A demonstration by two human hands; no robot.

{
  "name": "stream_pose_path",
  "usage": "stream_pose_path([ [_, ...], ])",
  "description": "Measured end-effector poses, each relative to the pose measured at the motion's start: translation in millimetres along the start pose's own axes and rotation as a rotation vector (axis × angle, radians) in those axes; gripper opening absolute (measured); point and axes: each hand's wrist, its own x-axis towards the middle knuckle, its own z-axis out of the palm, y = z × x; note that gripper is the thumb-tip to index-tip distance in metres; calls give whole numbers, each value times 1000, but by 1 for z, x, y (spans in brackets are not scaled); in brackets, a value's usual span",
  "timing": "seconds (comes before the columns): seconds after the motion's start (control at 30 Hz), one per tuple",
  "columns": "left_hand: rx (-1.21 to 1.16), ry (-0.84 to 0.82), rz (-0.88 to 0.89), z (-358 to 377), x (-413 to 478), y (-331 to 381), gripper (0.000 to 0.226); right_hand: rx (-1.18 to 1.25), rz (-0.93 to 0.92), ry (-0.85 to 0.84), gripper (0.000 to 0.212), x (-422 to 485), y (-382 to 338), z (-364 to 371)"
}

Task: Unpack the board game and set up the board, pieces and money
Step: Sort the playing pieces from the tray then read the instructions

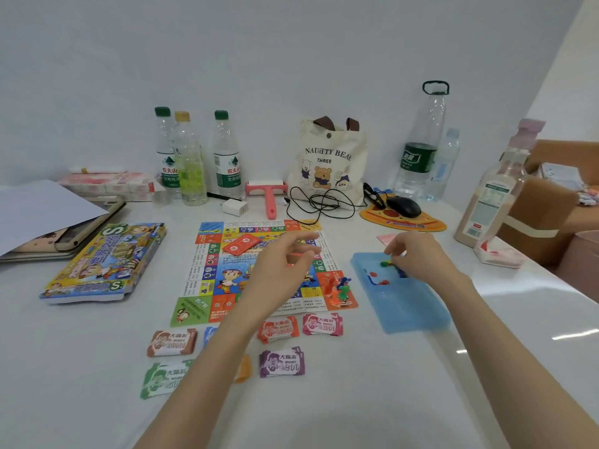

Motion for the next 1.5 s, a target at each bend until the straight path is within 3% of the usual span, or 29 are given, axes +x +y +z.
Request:
stream_pose_path([
  [0.2, 17, -25, -28, 19, 10, 2, 29, -90, 9, -202, 22, 15, 6, 0],
  [0.43, 40, -1, -42, 23, 8, -5, 28, -234, -7, -278, 44, 22, 2, 9],
  [0.63, 26, 29, -40, 16, 5, -8, 32, -160, -54, -246, 40, 23, 2, 11],
  [0.87, 42, 49, -42, 14, 3, -12, 28, -218, 24, -234, 44, 27, 0, 11],
  [1.5, 44, 31, -61, 14, 1, -16, 26, -77, 40, -233, 19, 25, -3, 17],
])
